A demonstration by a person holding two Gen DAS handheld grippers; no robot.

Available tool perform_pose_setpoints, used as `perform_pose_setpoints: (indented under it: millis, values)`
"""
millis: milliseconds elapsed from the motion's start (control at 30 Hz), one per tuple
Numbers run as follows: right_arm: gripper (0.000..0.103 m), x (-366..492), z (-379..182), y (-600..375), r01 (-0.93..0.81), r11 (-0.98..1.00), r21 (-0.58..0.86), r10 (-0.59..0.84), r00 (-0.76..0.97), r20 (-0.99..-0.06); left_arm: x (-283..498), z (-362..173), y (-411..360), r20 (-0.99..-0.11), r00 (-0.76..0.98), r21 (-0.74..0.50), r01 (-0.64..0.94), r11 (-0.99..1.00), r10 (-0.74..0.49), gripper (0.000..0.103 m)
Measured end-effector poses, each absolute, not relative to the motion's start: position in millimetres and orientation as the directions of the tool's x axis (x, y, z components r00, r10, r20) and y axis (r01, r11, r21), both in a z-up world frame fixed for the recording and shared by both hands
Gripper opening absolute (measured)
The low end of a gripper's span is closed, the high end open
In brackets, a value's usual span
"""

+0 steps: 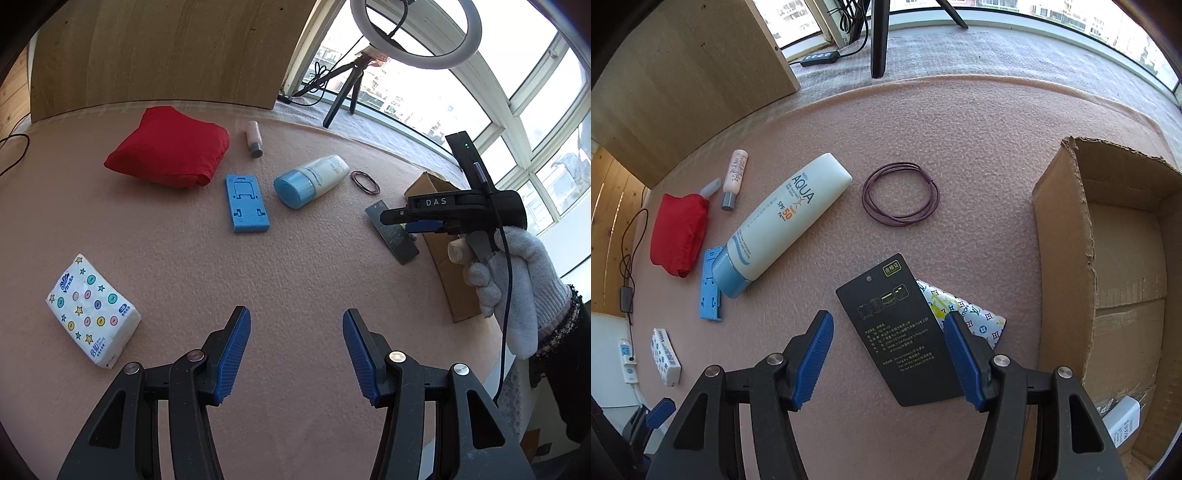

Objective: Organize objects
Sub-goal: 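Close the right tool on the black card and lift it, then carry the black card over the box and open the right tool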

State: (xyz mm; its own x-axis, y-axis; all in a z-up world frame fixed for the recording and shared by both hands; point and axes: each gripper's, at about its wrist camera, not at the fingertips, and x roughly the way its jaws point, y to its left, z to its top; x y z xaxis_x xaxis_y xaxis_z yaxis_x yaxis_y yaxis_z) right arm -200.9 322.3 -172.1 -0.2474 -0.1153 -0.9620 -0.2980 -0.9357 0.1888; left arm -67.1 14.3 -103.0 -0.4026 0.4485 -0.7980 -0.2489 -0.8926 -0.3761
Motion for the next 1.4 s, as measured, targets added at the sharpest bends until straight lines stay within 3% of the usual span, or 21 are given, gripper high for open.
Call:
perform_pose_setpoints:
  millis: [400, 567, 700, 967, 1100, 1167, 1400]
  values:
    - [0.058, -189, -184, 302, -0.257, -0.92, 0.295, -0.24, -0.225, -0.944, -68, -104, 21, -0.799, -0.395, -0.376, -0.261, -0.889, 0.453, 0.056]
    - [0.058, -191, -175, 287, -0.13, -0.979, 0.154, -0.118, -0.25, -0.961, -67, -103, 20, -0.798, -0.398, -0.374, -0.26, -0.89, 0.451, 0.056]
    - [0.058, -193, -181, 279, -0.059, -0.981, 0.186, -0.17, -0.21, -0.963, -67, -102, 20, -0.798, -0.398, -0.375, -0.26, -0.89, 0.452, 0.056]
    - [0.059, -189, -185, 255, 0.089, -0.994, 0.068, -0.084, -0.187, -0.979, -66, -100, 25, -0.797, -0.399, -0.373, -0.265, -0.889, 0.454, 0.056]
    - [0.054, -186, -184, 252, 0.108, -0.993, 0.037, -0.056, -0.182, -0.982, -66, -100, 27, -0.798, -0.401, -0.371, -0.265, -0.89, 0.451, 0.056]
    - [0.046, -185, -183, 254, 0.1, -0.994, 0.036, -0.054, -0.183, -0.982, -66, -100, 28, -0.798, -0.401, -0.37, -0.264, -0.891, 0.45, 0.056]
    - [0.046, -170, -179, 253, 0.082, -0.993, 0.083, -0.097, -0.184, -0.978, -66, -101, 33, -0.798, -0.396, -0.37, -0.271, -0.889, 0.453, 0.056]
